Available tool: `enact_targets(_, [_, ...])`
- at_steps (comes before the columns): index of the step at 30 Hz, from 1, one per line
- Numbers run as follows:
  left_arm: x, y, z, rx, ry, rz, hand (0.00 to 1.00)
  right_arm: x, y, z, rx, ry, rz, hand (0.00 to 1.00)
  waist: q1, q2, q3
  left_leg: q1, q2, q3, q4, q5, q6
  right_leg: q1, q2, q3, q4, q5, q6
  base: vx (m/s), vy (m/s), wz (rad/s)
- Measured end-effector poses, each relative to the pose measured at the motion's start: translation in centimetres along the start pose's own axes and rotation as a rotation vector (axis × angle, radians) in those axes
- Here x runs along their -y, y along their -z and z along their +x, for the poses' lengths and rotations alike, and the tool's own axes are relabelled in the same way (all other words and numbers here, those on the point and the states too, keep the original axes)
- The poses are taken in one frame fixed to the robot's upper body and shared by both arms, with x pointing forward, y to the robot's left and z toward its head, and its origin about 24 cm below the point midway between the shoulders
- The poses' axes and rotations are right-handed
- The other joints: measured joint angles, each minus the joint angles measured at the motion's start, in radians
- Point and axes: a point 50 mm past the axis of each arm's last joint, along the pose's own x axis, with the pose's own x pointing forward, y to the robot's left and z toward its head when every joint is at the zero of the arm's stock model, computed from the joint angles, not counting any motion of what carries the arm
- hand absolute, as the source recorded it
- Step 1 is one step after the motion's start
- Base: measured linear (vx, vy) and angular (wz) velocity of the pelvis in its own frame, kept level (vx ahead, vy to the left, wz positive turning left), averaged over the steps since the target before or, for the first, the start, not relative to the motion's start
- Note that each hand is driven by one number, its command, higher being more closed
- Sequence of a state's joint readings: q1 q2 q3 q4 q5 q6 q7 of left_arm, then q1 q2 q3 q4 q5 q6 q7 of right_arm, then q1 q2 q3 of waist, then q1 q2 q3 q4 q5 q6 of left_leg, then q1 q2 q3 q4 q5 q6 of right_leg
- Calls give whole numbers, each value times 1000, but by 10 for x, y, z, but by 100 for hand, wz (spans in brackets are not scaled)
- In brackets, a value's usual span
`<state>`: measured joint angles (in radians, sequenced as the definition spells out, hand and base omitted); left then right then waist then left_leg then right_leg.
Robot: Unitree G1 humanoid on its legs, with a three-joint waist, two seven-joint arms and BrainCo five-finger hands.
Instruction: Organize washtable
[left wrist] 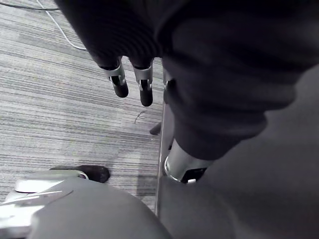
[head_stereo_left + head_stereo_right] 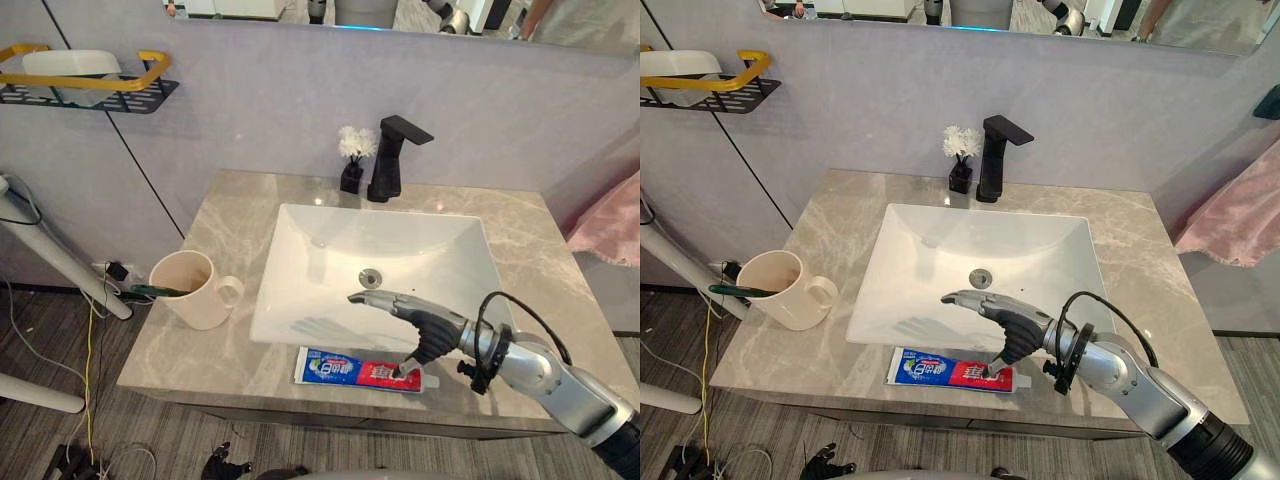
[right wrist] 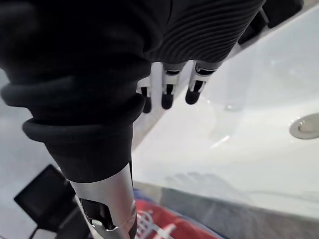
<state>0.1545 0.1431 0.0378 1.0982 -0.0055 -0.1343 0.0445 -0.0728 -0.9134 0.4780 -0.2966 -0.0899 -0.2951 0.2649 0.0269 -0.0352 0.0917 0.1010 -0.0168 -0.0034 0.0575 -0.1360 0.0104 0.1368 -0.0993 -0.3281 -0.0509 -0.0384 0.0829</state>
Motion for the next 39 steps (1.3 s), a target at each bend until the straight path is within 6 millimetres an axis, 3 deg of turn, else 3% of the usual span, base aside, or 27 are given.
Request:
enact_targets(3, [1, -4, 1, 9, 6, 12, 0, -9, 7, -3, -44, -25, 11, 0, 16, 0, 0, 0, 0, 0, 10, 0, 0, 6, 6, -1, 0, 1, -1, 0, 0, 0])
enact_targets(14, [2, -6, 2, 9, 18, 44, 0, -26, 20, 2, -110, -34, 6, 0, 20, 2, 3, -1, 3, -23, 17, 0, 0, 16, 10, -22, -6, 9, -5, -50, -6, 6])
enact_targets(28, [0, -8, 3, 15, 14, 49, 0, -35, 18, 13, -103, 2, -37, 0, 20, -9, 18, -10, 0, -22, 20, 1, 0, 18, 12, -21, -22, 21, -3, -3, 0, 0])
enact_targets(29, [0, -9, 3, 16, 14, 49, 0, -34, 18, 13, -102, 5, -45, 100, 20, -9, 21, -10, 0, -22, 20, 1, 0, 18, 12, -21, -22, 21, -3, 0, 0, 0])
enact_targets(39, [-1, -10, 3, 18, 10, 31, 0, -25, 20, 13, -122, 61, -177, 100, 20, -11, 38, -10, 1, -19, 21, 1, 0, 16, 13, -16, -22, 26, -5, -6, 1, -1])
